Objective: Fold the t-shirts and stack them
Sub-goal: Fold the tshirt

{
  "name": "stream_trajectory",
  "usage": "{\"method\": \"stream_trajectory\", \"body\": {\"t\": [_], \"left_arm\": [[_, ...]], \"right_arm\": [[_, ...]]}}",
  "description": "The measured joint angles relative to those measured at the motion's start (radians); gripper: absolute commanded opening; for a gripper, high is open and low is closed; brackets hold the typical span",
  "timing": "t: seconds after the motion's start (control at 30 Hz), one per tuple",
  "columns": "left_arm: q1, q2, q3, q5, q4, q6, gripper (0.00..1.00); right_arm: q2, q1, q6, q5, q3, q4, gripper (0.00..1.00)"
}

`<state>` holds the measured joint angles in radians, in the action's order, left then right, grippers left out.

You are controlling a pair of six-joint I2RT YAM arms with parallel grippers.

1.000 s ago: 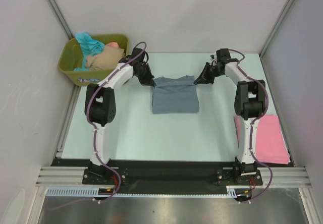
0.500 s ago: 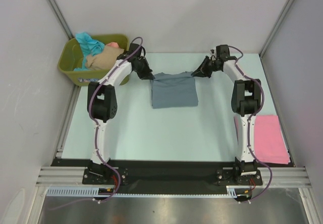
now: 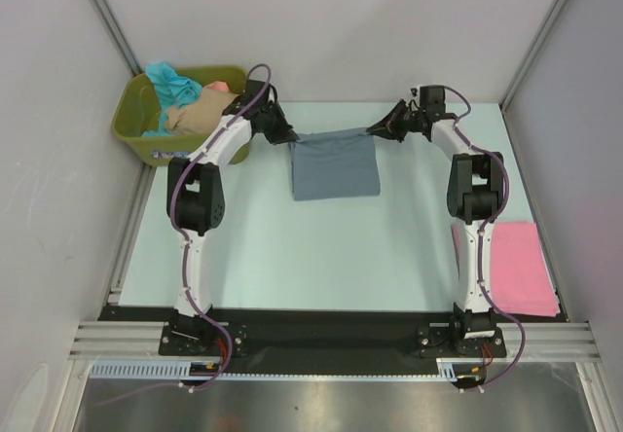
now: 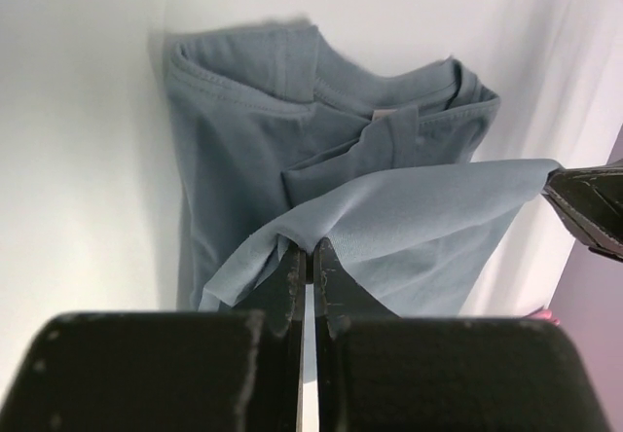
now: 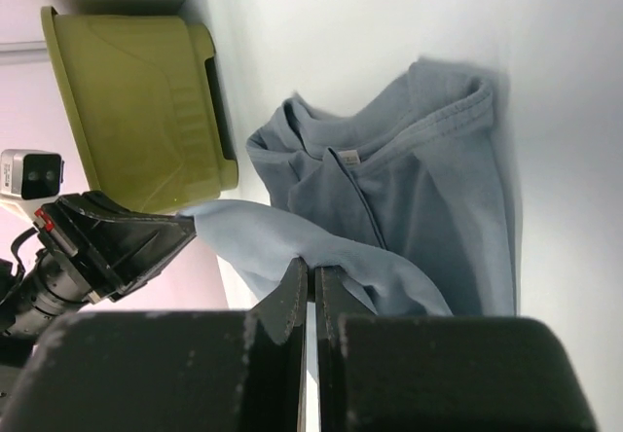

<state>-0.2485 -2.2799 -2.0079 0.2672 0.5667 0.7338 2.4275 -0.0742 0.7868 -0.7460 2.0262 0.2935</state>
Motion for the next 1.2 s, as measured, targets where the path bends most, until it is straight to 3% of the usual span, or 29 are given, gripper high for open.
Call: {"method": "stream_trajectory", "body": {"t": [0.53,0.73,0.8,0.93,1.0,1.03,1.13,1.2], "left_arm": [[0.005,-0.004,-0.039,-0.002,-0.068,0.026,0.00],[0.018,-0.074,-0.105,0.003,-0.082,0.052,0.05],[0.021,-0.107,-0.123,0.002,-0.087,0.054,0.11],[0.027,-0.174,-0.167,-0.003,-0.092,0.052,0.32],[0.030,-0.220,-0.230,-0.012,-0.090,0.044,0.38],[0.030,-0.238,-0.263,-0.014,-0.091,0.042,0.47],[0.031,-0.249,-0.294,-0.041,-0.094,0.020,0.62],[0.024,-0.234,-0.288,-0.081,-0.098,-0.016,0.69]], "right_arm": [[0.020,0.011,0.104,-0.009,0.012,-0.111,0.00],[0.104,0.012,0.131,-0.013,0.087,-0.122,0.08],[0.130,0.012,0.143,-0.014,0.100,-0.132,0.12],[0.194,0.014,0.165,-0.014,0.163,-0.147,0.13],[0.227,0.018,0.172,-0.011,0.209,-0.150,0.24],[0.236,0.021,0.175,-0.006,0.224,-0.149,0.27],[0.248,0.039,0.166,0.008,0.265,-0.132,0.45],[0.251,0.056,0.134,0.022,0.318,-0.086,0.49]]}}
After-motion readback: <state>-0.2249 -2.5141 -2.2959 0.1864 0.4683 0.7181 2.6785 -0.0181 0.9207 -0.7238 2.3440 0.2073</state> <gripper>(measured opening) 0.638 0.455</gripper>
